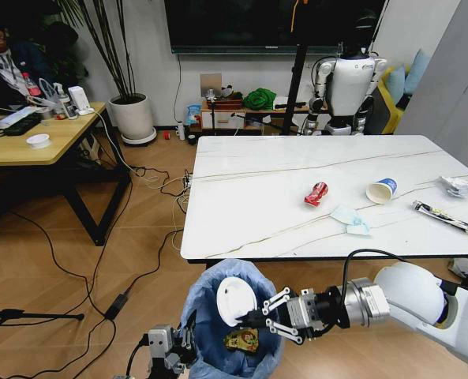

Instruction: Pick up the trash bin and place the trash from the table into it.

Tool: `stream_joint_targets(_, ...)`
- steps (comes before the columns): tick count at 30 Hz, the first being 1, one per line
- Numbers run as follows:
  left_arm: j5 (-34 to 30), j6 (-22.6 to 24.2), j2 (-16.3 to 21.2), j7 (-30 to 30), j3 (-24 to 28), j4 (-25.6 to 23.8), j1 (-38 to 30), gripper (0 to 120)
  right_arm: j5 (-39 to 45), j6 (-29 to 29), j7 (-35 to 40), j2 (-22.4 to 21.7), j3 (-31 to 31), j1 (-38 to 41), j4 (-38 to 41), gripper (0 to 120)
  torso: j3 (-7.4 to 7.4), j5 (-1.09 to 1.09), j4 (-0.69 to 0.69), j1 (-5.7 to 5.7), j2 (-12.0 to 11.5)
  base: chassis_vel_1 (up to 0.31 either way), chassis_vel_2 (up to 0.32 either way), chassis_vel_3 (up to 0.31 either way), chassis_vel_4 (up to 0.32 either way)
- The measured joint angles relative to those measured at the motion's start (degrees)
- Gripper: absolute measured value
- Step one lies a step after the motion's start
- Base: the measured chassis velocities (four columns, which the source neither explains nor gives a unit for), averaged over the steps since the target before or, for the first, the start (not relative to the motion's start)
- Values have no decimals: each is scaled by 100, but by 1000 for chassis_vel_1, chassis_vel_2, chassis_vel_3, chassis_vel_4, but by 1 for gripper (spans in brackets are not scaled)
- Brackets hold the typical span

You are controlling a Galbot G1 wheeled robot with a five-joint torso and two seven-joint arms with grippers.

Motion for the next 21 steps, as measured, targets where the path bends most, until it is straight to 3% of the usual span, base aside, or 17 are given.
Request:
stream_joint_targets(2,6,1,-3,5,0,-1,12,0,1,7,-5,45,11,19,-30,12,0,0,0,0,0,0,0,0,0)
stream_joint_targets(14,92,-6,-26,23,4,-1,87,0,413,-26,146,-1,270,73,-79,48,0,-1,0,0,0,0,0,0,0)
stream_joint_targets(21,161,-67,-93,42,-114,-101,186,0,1182,-262,383,172,970,105,-530,77,0,-1,1,0,0,0,0,0,0)
